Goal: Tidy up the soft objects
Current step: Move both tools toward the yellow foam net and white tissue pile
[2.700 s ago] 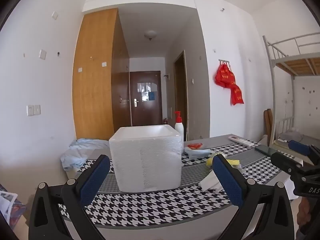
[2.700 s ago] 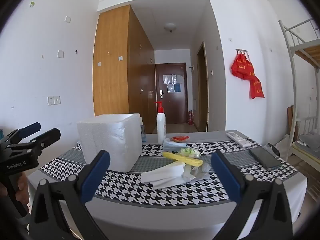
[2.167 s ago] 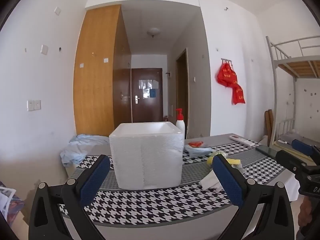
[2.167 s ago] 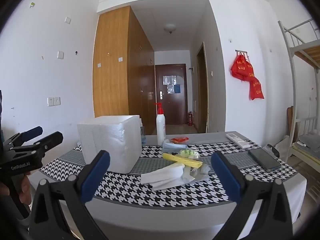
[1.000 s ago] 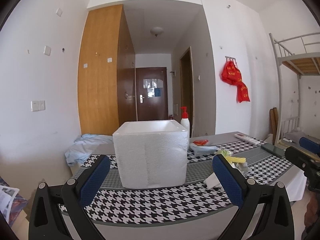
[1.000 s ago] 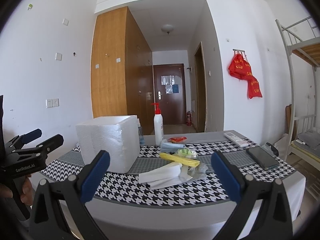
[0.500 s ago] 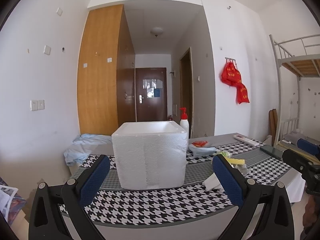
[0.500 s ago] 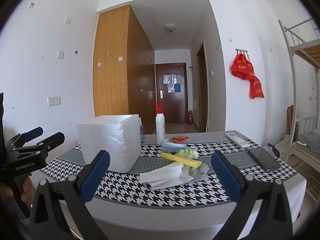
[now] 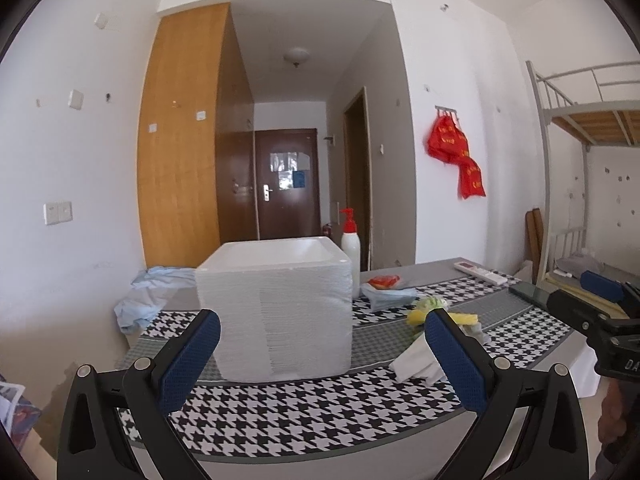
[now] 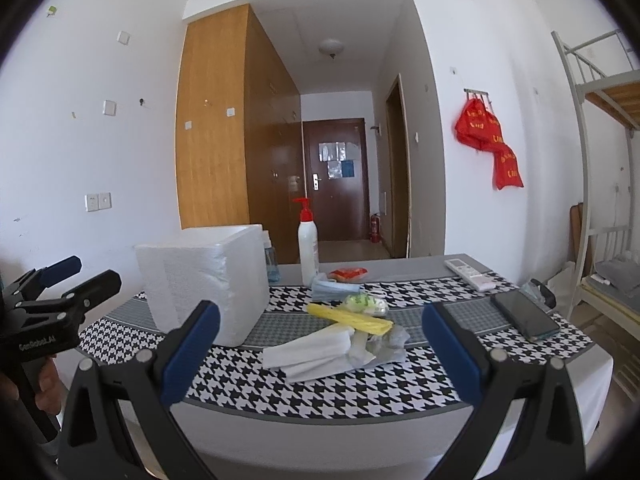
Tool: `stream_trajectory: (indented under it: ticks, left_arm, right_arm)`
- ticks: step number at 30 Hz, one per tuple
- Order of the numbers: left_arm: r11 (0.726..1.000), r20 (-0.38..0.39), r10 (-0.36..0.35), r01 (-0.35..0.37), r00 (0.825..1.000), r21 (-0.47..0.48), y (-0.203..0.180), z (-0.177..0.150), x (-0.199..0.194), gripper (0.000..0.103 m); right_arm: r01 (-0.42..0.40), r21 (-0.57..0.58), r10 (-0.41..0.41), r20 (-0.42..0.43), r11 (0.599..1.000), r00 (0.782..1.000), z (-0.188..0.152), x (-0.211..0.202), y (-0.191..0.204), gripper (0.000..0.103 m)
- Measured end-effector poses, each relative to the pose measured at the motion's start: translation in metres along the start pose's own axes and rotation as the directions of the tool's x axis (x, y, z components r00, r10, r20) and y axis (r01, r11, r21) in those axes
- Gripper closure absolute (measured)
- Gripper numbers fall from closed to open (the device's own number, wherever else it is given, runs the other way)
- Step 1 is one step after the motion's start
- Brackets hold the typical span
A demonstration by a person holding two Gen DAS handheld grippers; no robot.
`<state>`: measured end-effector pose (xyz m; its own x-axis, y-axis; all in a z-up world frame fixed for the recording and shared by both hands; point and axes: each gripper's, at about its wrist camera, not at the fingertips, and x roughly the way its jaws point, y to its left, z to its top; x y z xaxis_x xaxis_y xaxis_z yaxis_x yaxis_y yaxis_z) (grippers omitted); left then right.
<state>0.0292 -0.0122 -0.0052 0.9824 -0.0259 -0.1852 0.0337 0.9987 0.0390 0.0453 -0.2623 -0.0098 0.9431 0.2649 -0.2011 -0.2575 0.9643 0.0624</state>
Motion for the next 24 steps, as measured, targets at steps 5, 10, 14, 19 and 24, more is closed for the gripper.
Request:
stream_trajectory:
  ticks: [5,10,14,19,24]
  left_arm:
    - [1.0,-0.026,-0.028,0.028,0.999,0.007,-0.006,-0.001,0.011,0.001]
    - [0.999,-0.049,-0.052,0.053,0.997,0.007,-0.01,0.001,0.022,0.001]
    - [0.997,-0.067,-0.073,0.074,0.995,0.011,-0.016,0.001,0.03,0.001]
    - [0.995,-0.096,-0.097,0.1,0.991,0.02,-0.022,0.002,0.042,0.001]
    - [0.992,-0.128,-0.12,0.123,0.985,0.022,-0.028,0.001,0.055,0.001]
  right_arm:
    - [0.016,0.006,-0.016,-0.021,1.0,1.0,-0.001,0.011,-0.008,0.001]
    - [0.022,0.011,-0.022,-0.041,1.0,0.999,-0.002,0.02,-0.014,0.001]
    - [0.027,0.01,-0.027,-0.054,1.0,0.998,-0.001,0.026,-0.018,0.001]
    - [0.033,0.019,-0.032,-0.078,0.999,0.996,-0.002,0.036,-0.025,0.001]
    - [0.04,0.022,-0.038,-0.1,0.999,0.994,-0.004,0.047,-0.033,0.001]
